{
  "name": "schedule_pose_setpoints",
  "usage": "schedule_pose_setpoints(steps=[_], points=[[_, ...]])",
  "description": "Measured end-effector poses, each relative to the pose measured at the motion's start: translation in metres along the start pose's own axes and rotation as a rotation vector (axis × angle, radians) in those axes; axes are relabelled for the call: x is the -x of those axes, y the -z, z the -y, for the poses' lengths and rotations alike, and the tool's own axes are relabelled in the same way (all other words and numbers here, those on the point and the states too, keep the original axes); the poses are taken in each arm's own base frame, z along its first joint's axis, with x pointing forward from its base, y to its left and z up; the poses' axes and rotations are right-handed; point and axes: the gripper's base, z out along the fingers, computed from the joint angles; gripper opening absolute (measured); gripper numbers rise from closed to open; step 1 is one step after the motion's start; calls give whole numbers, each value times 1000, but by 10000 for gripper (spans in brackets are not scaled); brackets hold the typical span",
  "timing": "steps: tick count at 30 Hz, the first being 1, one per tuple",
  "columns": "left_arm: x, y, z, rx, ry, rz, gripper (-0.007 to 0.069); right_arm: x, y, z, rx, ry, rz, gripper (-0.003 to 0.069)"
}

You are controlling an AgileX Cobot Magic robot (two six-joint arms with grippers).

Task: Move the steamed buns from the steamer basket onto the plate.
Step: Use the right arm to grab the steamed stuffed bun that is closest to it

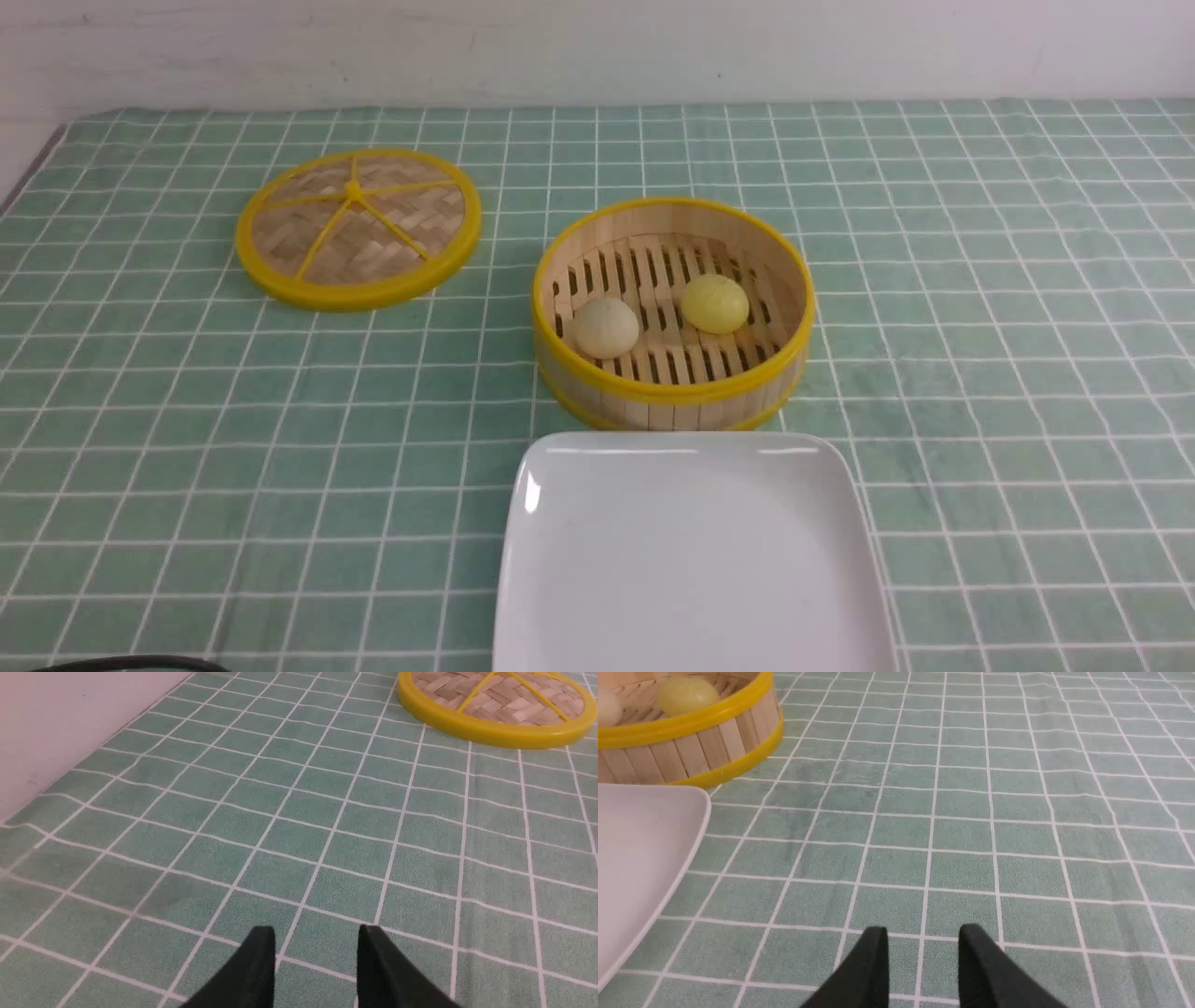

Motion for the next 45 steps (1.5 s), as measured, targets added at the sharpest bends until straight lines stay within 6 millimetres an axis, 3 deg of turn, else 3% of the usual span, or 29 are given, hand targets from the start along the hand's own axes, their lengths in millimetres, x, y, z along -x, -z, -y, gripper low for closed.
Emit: schedule_pose_setpoints(steps=[29,34,39,41,42,45], points=[[0,0,0,1,-3,0,278,0,0,0,0,-7,4,239],[0,0,0,1,-2,0,278,4,-1,-2,21,-93,63,239],[0,0,0,1,-3,0,278,44,17,-4,48,-134,213,239],[0,0,0,2,-4,1,278,74,37,-6,59,-119,291,239],[0,0,0,2,-4,1,278,74,36,-6,59,-118,285,239],[0,0,0,4,-10,1,278,109,71,-9,70,-91,322,239]])
